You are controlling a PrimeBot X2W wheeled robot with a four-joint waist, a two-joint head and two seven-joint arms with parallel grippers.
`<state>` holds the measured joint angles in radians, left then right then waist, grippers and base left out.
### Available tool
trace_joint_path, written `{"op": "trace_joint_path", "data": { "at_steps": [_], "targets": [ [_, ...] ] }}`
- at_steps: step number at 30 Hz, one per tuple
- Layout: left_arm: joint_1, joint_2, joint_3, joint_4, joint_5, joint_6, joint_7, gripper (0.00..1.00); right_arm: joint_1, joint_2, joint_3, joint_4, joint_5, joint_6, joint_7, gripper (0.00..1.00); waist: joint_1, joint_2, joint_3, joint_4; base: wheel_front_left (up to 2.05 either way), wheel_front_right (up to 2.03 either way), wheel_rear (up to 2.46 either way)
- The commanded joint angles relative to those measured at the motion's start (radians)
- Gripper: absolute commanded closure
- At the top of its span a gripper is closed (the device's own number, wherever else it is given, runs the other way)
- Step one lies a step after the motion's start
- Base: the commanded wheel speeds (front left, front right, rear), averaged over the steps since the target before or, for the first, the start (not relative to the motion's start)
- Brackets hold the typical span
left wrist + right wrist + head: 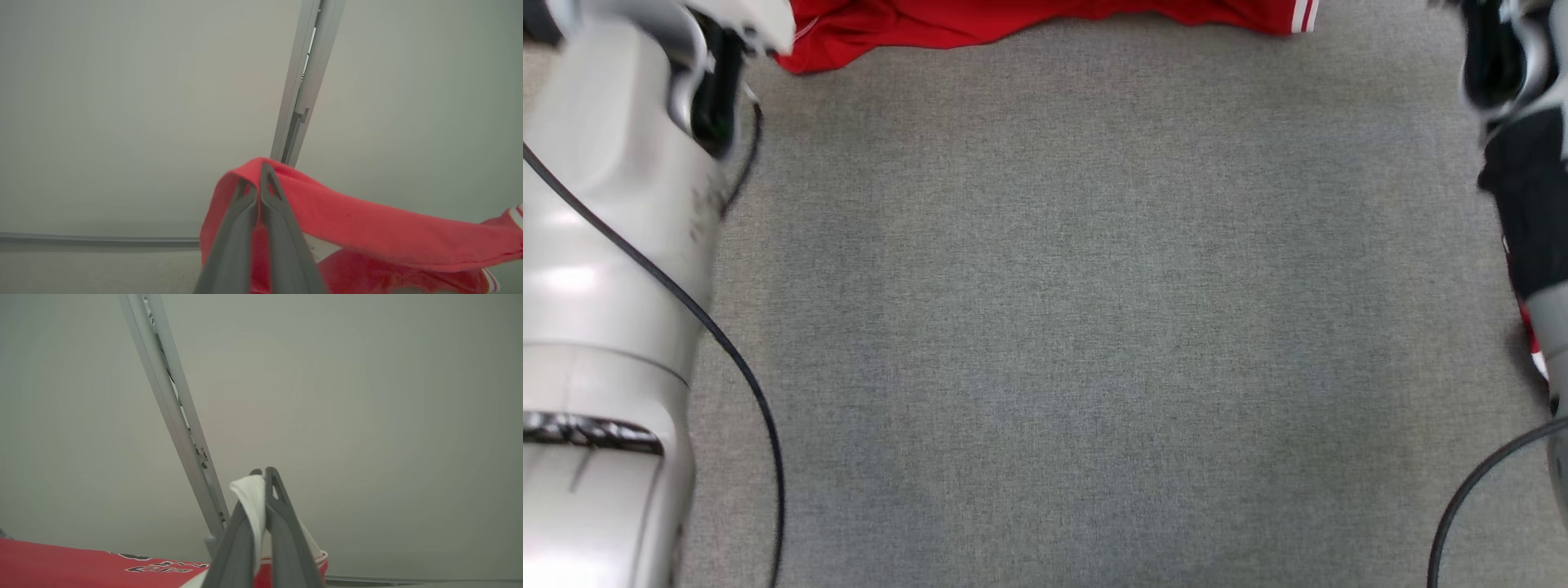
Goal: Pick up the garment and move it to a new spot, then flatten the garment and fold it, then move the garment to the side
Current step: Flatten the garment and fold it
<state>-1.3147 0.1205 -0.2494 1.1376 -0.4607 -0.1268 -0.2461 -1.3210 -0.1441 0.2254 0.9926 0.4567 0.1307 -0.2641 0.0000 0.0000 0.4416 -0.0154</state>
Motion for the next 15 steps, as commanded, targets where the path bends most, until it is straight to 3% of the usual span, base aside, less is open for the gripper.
{"op": "trace_joint_path", "data": {
  "at_steps": [1,4,8,15],
  "targets": [
    [0.022,-0.003,0.004,-0.023,-0.007,-0.003,-0.01,1.0,0.035,-0.024,0.005,-0.013,0.031,0.0,-0.002,1.0,0.0,0.0,-0.002,0.006,0.0,0.0,0.0],
    [0.151,-0.016,0.021,-0.11,-0.019,-0.004,-0.017,1.0,0.173,-0.05,0.032,-0.053,0.116,0.0,-0.002,1.0,0.0,0.0,-0.008,0.015,0.0,0.0,0.0],
    [0.36,-0.001,0.052,-0.341,0.004,0.019,-0.017,1.0,0.354,-0.083,0.07,-0.151,0.223,0.001,-0.002,1.0,0.0,0.0,-0.026,0.017,0.0,0.0,0.0],
    [0.797,0.036,0.018,-0.771,0.05,0.094,0.036,1.0,0.684,-0.134,0.081,-0.348,0.35,0.0,-0.002,1.0,0.0,0.0,-0.112,0.035,0.0,0.0,0.0]
  ]
}}
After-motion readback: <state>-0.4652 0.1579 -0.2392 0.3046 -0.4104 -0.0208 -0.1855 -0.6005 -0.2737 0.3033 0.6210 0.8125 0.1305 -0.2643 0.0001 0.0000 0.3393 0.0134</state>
